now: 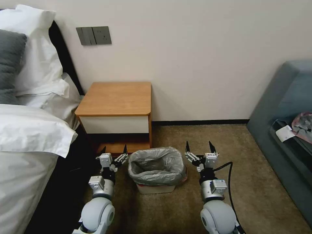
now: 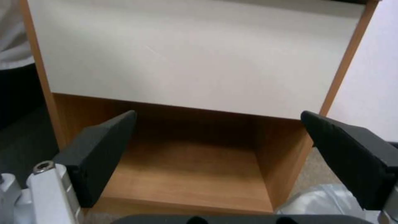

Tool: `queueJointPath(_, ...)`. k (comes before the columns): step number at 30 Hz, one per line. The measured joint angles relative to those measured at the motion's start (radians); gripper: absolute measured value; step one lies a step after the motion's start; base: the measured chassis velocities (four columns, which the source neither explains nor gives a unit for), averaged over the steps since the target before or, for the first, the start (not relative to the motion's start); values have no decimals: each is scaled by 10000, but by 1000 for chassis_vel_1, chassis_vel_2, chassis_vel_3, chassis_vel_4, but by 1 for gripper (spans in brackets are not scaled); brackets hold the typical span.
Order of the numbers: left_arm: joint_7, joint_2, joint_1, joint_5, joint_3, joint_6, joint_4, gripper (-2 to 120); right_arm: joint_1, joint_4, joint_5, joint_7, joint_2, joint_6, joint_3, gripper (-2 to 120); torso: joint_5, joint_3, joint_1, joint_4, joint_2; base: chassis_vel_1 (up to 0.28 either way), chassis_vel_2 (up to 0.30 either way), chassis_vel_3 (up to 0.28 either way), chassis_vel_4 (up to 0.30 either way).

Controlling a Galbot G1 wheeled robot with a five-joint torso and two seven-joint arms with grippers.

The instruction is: Pick up the garbage bag from the table and place it over the trash can.

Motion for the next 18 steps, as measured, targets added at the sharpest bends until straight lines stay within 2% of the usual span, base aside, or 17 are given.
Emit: queueJointPath(18, -15, -3, 0, -11, 2, 38, -15, 99, 5, 13, -1, -6, -22, -24, -21, 100, 0, 0, 0, 0, 0, 0, 0, 0, 0)
